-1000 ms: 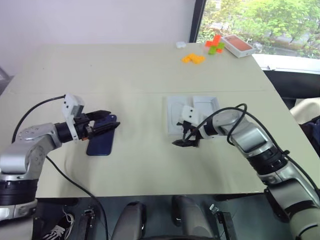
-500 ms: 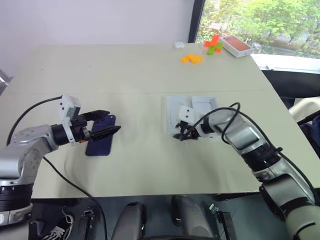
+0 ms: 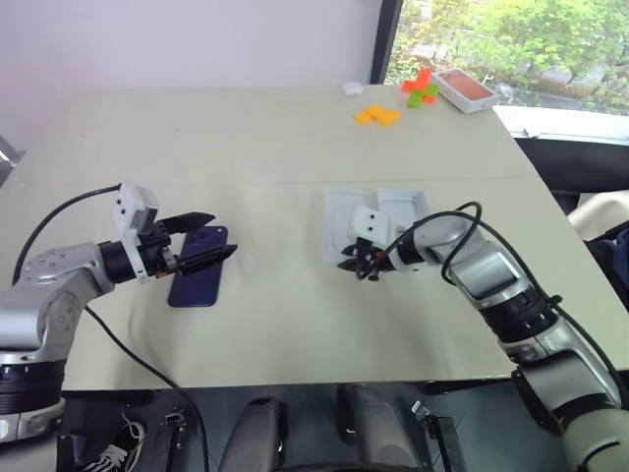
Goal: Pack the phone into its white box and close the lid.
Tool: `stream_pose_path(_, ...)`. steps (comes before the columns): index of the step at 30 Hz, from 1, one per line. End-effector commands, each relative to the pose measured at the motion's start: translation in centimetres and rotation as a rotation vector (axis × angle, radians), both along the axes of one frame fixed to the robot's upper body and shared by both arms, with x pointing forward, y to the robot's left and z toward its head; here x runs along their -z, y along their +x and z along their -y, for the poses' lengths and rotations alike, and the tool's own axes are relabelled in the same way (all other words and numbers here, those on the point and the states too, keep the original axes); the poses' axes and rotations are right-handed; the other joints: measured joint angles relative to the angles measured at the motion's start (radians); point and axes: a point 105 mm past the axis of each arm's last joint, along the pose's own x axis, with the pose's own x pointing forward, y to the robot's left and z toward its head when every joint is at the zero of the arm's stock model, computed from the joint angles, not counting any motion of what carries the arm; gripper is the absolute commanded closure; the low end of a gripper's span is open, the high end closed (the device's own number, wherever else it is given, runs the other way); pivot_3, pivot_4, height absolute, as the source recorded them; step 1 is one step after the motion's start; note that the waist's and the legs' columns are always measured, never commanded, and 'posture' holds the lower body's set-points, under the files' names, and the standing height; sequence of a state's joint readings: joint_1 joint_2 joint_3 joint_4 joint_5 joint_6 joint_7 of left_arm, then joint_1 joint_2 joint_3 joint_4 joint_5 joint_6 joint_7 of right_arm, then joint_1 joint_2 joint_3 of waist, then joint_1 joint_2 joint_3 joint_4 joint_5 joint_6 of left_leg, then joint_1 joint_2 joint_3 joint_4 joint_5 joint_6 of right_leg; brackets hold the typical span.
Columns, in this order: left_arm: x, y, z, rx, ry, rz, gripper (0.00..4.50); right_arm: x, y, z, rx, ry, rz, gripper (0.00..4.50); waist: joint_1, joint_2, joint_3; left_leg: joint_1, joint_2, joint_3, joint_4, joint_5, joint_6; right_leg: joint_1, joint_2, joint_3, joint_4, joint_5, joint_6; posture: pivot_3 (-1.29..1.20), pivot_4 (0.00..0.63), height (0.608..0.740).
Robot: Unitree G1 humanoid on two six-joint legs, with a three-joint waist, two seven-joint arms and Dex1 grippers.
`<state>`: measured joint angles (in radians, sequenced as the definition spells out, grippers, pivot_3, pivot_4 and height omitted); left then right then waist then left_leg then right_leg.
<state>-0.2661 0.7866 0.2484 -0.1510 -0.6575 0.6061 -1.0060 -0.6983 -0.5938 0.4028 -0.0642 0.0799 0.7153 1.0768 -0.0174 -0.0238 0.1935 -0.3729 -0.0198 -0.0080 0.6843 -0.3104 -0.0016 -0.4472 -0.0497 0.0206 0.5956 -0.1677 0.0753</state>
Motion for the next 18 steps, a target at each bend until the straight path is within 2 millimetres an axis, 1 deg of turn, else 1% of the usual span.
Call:
stream_pose_path(1,-1.0,-0.3,0.1,0.020,0.017,0.042,0.00,-1.5,-2.4,-1.8,-0.076,0.097,-0.039,3.84,0.000,0.000,0.000,0.000,0.000,0.000,0.000,0.000,0.000,0.000,0.000,0.000,0.000,0.000,0.000,0.00,0.150,0.740)
stream_pose_path(4,-1.0,-0.3,0.2,0.027,0.015,0.042,0.00,-0.6,-3.7,-2.8,-0.091,0.110,-0.063,3.84,0.000,0.000,0.000,0.000,0.000,0.000,0.000,0.000,0.000,0.000,0.000,0.000,0.000,0.000,0.000,0.00,0.150,0.740)
stream_pose_path(6,-1.0,-0.2,0.3,0.029,0.015,0.043,0.00,-0.1,-4.2,-3.0,-0.102,0.102,-0.062,3.84,0.001,0.000,0.000,0.000,0.000,0.000,0.000,0.000,0.000,0.000,0.000,0.000,0.000,0.000,0.000,0.00,0.150,0.740)
stream_pose_path(11,-1.1,-0.1,0.4,0.032,0.021,0.049,0.00,0.4,-3.6,-3.1,-0.062,0.089,-0.046,3.84,0.000,0.000,0.000,0.000,0.000,0.000,0.000,0.000,0.000,0.000,0.000,0.000,0.000,0.000,0.000,0.00,0.150,0.740)
stream_pose_path(18,-1.1,0.1,0.4,0.028,0.021,0.054,0.00,0.5,-3.3,-4.1,-0.059,0.099,-0.029,3.84,0.000,0.000,0.000,0.000,0.000,0.000,0.000,0.000,0.000,0.000,0.001,0.000,0.000,0.000,0.000,0.00,0.150,0.740)
